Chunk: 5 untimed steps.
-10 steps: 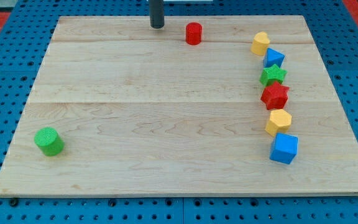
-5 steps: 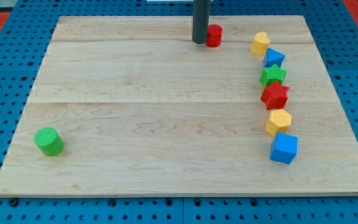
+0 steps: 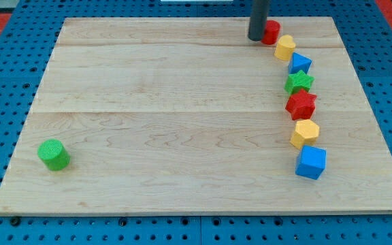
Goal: Slide the red circle towards the yellow heart
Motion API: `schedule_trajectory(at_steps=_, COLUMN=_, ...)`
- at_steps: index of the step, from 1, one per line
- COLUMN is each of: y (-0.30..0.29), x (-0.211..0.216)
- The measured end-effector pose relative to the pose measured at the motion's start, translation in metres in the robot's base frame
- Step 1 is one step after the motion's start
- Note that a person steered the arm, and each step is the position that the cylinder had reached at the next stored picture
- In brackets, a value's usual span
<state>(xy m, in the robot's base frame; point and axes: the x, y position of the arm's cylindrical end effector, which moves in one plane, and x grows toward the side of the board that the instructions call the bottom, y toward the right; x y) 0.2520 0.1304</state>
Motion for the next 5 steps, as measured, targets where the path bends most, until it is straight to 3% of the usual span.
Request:
schedule_trajectory(at_steps=2, y=-0.023, x=-0.01)
schedule_trajectory(at_steps=5, y=-0.001, x=-0.034)
